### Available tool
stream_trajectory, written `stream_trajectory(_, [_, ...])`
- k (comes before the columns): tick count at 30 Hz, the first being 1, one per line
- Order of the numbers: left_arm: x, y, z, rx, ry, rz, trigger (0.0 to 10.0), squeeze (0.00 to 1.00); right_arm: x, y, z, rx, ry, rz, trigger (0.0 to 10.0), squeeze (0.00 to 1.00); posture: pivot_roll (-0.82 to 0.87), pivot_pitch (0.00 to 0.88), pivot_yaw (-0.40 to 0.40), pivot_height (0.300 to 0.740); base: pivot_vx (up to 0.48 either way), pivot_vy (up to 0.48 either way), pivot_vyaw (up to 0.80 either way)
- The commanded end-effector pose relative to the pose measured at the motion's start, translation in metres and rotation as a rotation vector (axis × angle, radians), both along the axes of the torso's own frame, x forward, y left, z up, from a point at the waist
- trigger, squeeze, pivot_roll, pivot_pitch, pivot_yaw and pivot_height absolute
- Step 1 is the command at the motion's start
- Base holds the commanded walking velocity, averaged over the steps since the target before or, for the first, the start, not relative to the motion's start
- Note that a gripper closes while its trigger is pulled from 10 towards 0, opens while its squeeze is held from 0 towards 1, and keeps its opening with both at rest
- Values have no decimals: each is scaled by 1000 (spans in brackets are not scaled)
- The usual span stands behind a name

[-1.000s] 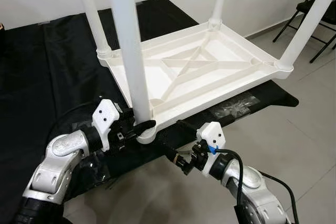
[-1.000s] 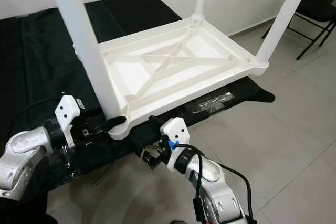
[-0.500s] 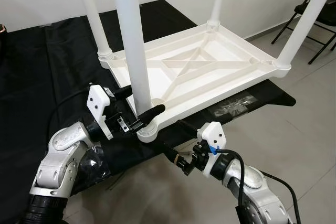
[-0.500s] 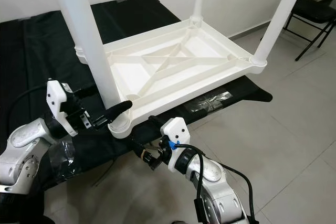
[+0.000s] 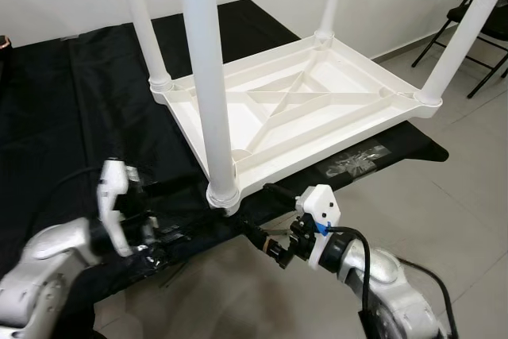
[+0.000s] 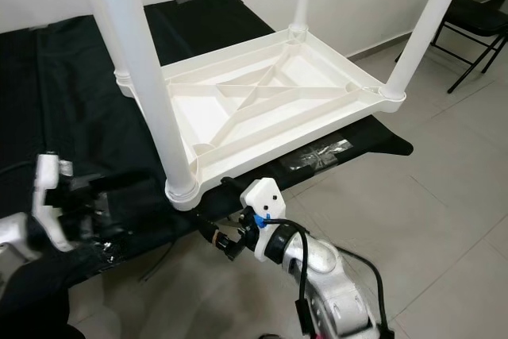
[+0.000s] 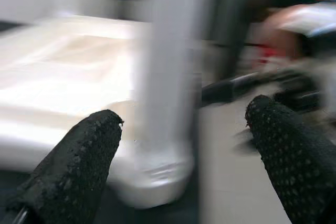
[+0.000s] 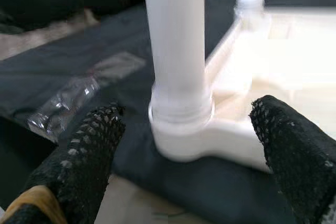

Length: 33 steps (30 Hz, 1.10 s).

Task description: Building children table

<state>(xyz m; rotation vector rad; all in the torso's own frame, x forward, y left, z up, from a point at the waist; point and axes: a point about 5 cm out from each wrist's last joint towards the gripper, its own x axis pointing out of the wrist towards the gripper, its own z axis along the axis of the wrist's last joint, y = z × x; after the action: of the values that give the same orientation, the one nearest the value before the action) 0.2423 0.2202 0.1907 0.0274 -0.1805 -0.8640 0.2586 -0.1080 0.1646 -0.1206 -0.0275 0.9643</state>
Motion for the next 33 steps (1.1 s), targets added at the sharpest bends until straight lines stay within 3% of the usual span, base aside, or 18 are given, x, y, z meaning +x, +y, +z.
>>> stream_trajectory(1, [-3, 7, -5, 1, 15, 46, 10000, 690, -5, 7, 2, 4, 9, 71, 10000, 0, -26, 184, -29, 740, 0, 0, 0])
stream_trajectory(2, [-3, 7, -5, 1, 15, 46, 10000, 690, -5, 7, 2, 4, 9, 71, 10000, 0, -26, 184, -29, 740, 0, 0, 0])
stream_trajectory(3, [-5, 11, -6, -14, 18, 81, 10000, 220, -4, 9, 7, -11, -6, 113, 10000, 0, -16, 190, -39, 740, 0, 0, 0])
stream_trajectory(4, [-9, 13, -10, -28, 29, 116, 10000, 0, -1, 11, 15, -18, -22, 150, 10000, 0, -6, 197, -50, 740, 0, 0, 0])
stream_trajectory(7, [-16, 13, -20, -72, 59, 171, 10000, 0, 8, 12, 28, -34, -57, 190, 10000, 0, 2, 203, -56, 740, 0, 0, 0])
stream_trajectory(11, [-32, -5, -36, -131, 113, 159, 10000, 0, 20, 9, 42, -57, -92, 212, 10000, 0, 9, 217, -68, 740, 0, 0, 0])
stream_trajectory(14, [-58, -44, -47, -172, 136, 118, 10000, 0, 41, -8, 61, -106, -111, 241, 10000, 0, 25, 235, -88, 740, 0, 0, 0])
stream_trajectory(19, [-68, -63, -48, -193, 132, 100, 10000, 0, 53, -16, 77, -104, -93, 316, 10000, 0, 37, 248, -98, 740, 0, 0, 0])
stream_trajectory(23, [-68, -68, -45, -201, 96, 142, 10000, 0, 55, -13, 85, -115, -85, 439, 10000, 0, 35, 253, -104, 740, 0, 0, 0])
stream_trajectory(25, [-67, -71, -43, -203, 68, 192, 10000, 0, 52, -3, 91, -123, -65, 576, 10000, 0, 46, 262, -111, 740, 0, 0, 0])
stream_trajectory(27, [-68, -73, -42, -203, 58, 214, 10000, 0, 52, 0, 94, -131, -62, 637, 10000, 0, 46, 262, -111, 740, 0, 0, 0])
stream_trajectory(30, [-69, -74, -42, -204, 56, 227, 10000, 0, 54, 1, 96, -150, -68, 649, 10000, 0, 55, 267, -115, 740, 0, 0, 0])
stream_trajectory(33, [-74, -67, -41, -187, 50, 276, 10000, 0, 69, 0, 101, -183, -98, 627, 10000, 0, 68, 279, -118, 740, 0, 0, 0])
